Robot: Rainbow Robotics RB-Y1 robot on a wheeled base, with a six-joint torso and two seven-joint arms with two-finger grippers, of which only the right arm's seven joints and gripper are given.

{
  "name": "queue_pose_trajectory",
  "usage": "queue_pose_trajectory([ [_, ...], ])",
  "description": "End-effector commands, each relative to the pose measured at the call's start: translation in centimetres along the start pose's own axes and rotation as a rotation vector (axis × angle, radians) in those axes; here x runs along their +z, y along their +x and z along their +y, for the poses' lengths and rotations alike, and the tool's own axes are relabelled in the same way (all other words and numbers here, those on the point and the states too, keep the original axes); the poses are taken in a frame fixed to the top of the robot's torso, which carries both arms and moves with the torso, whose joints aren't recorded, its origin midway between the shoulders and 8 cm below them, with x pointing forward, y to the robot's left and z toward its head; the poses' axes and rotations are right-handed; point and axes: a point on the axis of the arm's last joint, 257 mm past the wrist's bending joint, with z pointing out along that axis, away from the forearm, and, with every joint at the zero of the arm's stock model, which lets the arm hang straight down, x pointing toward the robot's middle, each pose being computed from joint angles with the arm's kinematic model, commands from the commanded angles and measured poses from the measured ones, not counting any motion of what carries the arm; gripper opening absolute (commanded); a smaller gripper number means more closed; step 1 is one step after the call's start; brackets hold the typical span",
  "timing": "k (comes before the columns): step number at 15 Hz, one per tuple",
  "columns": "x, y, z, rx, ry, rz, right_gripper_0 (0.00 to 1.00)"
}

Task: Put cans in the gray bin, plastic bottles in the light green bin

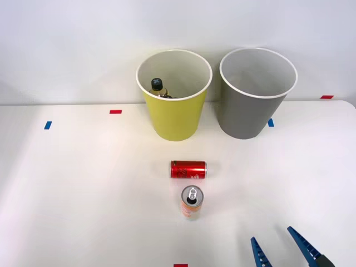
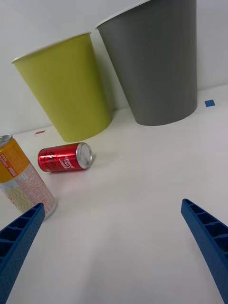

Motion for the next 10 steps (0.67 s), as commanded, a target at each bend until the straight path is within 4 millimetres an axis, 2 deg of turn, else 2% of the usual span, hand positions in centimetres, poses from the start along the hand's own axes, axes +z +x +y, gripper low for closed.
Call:
queue_pose_trajectory([
  [1, 0.0, 0.0, 0.0, 0.0, 0.0, 0.0, 1.0],
  [10, 0.0, 0.0, 0.0, 0.0, 0.0, 0.0, 1.0],
])
